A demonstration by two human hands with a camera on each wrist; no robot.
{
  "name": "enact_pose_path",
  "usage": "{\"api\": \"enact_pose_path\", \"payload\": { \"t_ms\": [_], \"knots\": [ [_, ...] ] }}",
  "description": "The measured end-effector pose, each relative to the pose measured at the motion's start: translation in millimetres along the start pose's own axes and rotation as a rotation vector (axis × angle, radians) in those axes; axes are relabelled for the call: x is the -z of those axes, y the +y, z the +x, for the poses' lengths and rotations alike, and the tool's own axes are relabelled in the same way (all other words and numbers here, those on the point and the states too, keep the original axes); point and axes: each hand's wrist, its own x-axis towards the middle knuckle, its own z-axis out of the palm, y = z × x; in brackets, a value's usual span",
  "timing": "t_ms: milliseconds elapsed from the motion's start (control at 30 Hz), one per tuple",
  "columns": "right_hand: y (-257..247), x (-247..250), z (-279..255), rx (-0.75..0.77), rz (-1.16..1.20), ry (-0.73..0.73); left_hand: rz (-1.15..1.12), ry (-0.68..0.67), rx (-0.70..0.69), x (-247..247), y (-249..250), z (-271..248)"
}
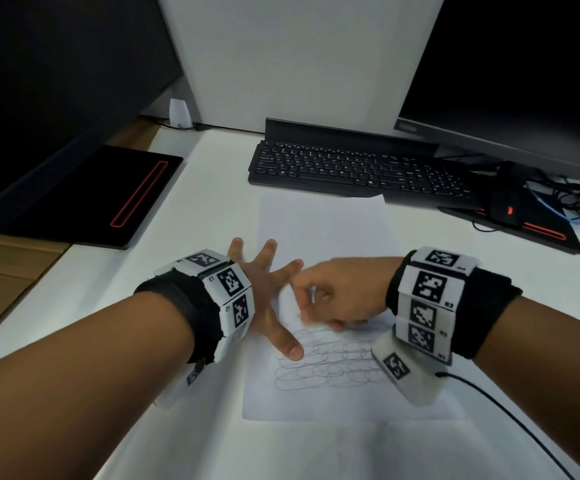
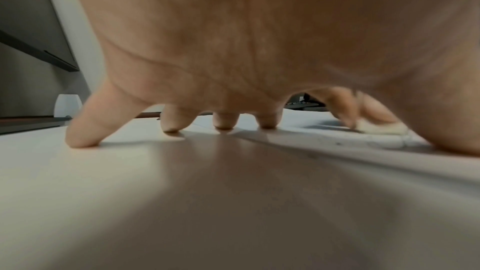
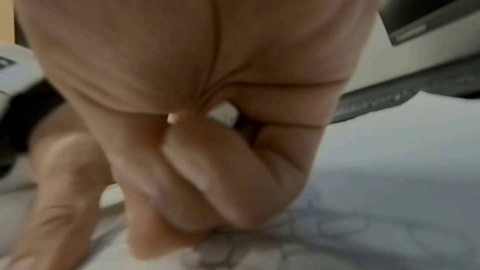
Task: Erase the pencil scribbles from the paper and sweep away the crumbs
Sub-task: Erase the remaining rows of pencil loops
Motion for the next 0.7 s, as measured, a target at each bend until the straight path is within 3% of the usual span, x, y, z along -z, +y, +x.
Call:
{"api": "enact_pose_path", "payload": {
  "t_ms": [67,167,333,467,600,700],
  "knots": [
    [1.6,0.8,-1.6,-0.002,0.044,-0.015,0.007,0.004,0.001,-1.1,0.1,1.3],
    [8.5,11.3,-0.9,-0.042,0.045,0.135,0.008,0.004,0.013,-1.7,0.8,2.3],
    [-0.3,-1.0,-4.1,-0.012,0.078,-0.014,0.011,0.003,0.01,-0.9,1.0,2.7],
    [7.3,11.5,-3.6,-0.053,0.114,0.126,0.012,0.01,0.022,-2.0,1.1,4.0],
    [1.4,0.8,-5.7,-0.009,0.07,0.02,0.015,0.008,0.01,-1.2,1.1,1.0],
    [9.4,9.6,-7.2,-0.062,0.127,0.126,0.013,0.009,0.017,-1.3,2.0,0.1]
  ]
}}
